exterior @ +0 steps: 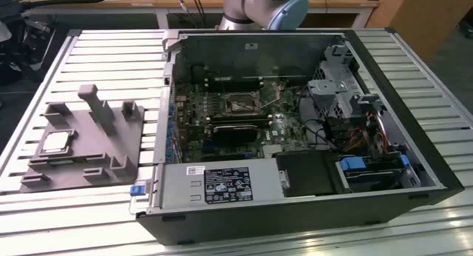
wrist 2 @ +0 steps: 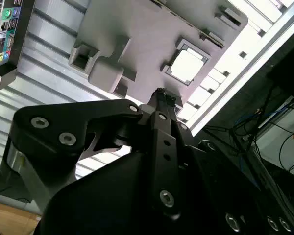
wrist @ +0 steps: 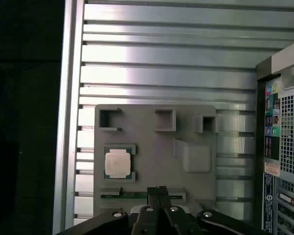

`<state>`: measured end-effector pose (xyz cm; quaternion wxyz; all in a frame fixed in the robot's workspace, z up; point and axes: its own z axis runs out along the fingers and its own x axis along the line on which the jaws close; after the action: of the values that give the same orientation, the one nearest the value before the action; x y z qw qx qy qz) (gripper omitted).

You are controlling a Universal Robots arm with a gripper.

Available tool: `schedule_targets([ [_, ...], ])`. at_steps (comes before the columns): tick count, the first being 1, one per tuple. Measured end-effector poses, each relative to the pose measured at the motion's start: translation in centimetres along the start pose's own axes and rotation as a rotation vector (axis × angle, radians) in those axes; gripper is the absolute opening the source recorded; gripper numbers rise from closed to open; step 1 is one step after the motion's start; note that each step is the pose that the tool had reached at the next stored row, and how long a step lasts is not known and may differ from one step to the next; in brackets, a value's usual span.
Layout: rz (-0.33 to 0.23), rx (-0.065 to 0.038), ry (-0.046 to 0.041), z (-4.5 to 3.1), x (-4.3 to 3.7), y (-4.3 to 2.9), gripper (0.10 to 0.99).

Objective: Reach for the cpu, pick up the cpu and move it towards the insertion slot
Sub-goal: 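Pick up the cpu and move it towards the insertion slot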

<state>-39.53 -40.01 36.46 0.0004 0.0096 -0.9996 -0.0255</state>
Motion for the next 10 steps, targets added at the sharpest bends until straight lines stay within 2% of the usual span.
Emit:
schedule_targets([
  [10,0.0,-0.002,-0.0003,0.2,0.07,-0.01,0.106],
])
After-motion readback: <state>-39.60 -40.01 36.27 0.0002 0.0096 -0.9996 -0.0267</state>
